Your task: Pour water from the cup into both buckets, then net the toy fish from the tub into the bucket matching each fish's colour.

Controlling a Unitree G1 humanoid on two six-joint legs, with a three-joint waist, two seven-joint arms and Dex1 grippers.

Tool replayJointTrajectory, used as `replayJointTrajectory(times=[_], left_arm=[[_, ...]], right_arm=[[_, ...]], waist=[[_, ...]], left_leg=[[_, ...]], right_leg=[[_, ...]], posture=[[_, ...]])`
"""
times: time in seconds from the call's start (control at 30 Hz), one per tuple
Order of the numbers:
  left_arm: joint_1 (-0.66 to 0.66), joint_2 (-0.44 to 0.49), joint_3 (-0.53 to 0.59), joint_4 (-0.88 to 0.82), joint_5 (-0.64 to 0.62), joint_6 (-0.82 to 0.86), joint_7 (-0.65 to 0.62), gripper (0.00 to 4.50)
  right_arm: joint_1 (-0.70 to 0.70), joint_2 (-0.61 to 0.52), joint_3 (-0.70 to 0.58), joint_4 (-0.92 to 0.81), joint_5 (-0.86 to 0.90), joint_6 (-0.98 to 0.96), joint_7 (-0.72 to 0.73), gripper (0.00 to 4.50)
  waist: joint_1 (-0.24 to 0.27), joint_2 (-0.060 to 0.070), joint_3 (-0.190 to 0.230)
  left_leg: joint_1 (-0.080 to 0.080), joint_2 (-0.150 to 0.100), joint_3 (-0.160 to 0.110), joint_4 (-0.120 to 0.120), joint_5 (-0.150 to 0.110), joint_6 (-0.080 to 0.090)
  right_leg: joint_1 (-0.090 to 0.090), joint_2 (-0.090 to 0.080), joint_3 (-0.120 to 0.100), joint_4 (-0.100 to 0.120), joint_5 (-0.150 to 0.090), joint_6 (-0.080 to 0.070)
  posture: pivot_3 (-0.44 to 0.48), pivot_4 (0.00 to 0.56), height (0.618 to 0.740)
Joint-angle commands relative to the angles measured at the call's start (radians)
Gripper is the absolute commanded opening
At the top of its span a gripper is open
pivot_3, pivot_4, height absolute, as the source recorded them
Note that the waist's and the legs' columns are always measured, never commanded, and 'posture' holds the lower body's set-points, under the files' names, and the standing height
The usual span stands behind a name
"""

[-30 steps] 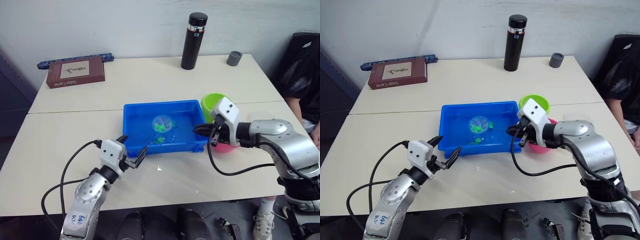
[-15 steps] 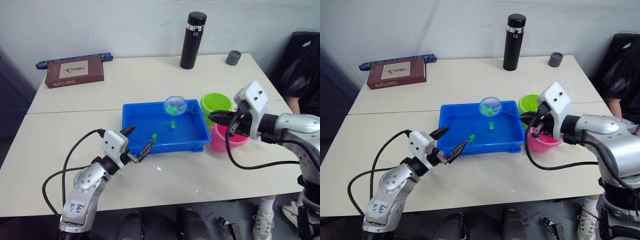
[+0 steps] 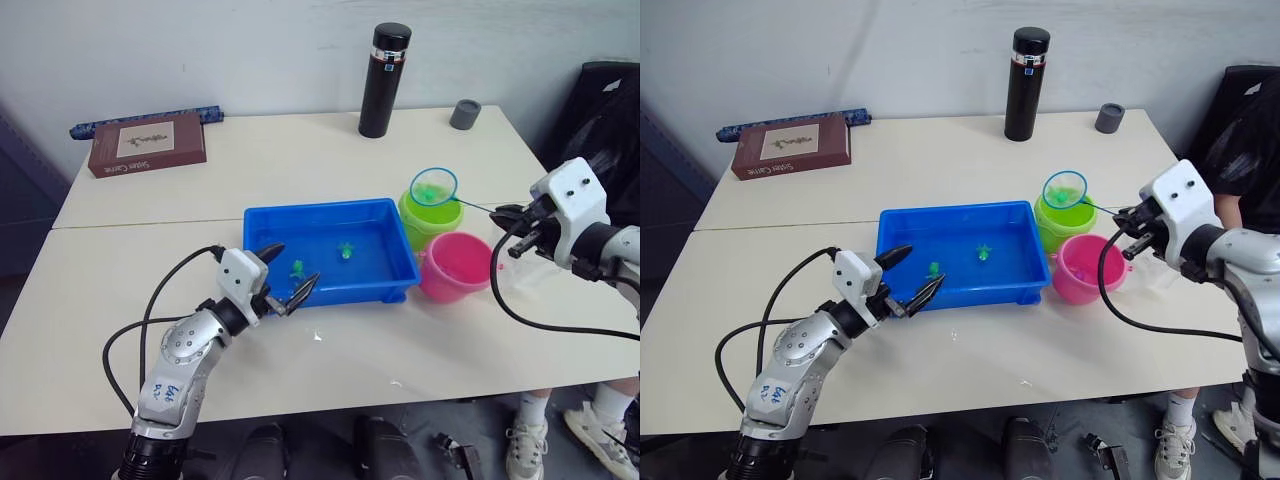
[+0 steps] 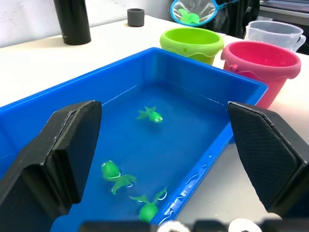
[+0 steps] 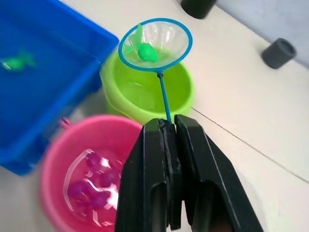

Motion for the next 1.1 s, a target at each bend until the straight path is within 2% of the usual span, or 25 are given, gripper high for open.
replayJointTrajectory(times=[0.03, 0.2, 0.5, 0.87, 1.1], left_arm=[[-0.01, -0.003, -0.007, -0.014, -0.007, -0.012, -0.004, 4.46], [-0.009, -0.004, -0.01, -0.013, -0.004, -0.014, -0.002, 4.46], [0.006, -0.006, -0.009, -0.02, 0.0, -0.017, 0.009, 4.46], [0.019, -0.005, -0.009, -0.02, 0.0, -0.027, 0.005, 4.46], [0.023, -0.005, -0.01, -0.019, -0.001, -0.03, 0.004, 4.46]], right_arm=[[0.038, -0.022, 0.02, 0.019, -0.107, -0.165, -0.035, 0.0], [0.051, -0.01, 0.051, 0.089, -0.211, -0.318, -0.09, 0.0], [0.083, -0.076, 0.103, 0.231, -0.478, -0.727, -0.207, 0.0], [0.099, -0.14, 0.147, 0.331, -0.739, -1.042, -0.356, 0.0], [0.095, -0.165, 0.148, 0.358, -0.857, -1.121, -0.445, 0.0]], waist=[[-0.001, 0.0, 0.0], [-0.001, 0.0, 0.0], [0.0, 0.0, 0.0], [-0.002, 0.0, 0.0], [-0.002, 0.0, 0.0]], left_leg=[[0.0, 0.0, 0.0, 0.0, 0.0, 0.0], [0.002, 0.0, 0.003, 0.0, 0.0, 0.0], [0.002, 0.0, 0.004, 0.0, 0.0, -0.001], [0.003, 0.0, 0.006, 0.0, 0.001, -0.001], [0.003, 0.0, 0.006, 0.0, 0.002, -0.003]], right_leg=[[0.0, 0.0, 0.0, 0.0, 0.0, 0.0], [0.0, 0.001, 0.004, 0.001, 0.0, 0.001], [-0.001, 0.001, 0.004, 0.001, 0.0, 0.001], [0.0, 0.001, 0.006, 0.002, 0.0, 0.001], [0.0, 0.001, 0.006, 0.003, 0.0, 0.001]], posture=[[0.0, 0.15, 0.74], [0.0, 0.15, 0.74], [0.0, 0.15, 0.74], [0.0, 0.15, 0.74], [0.0, 0.15, 0.74]])
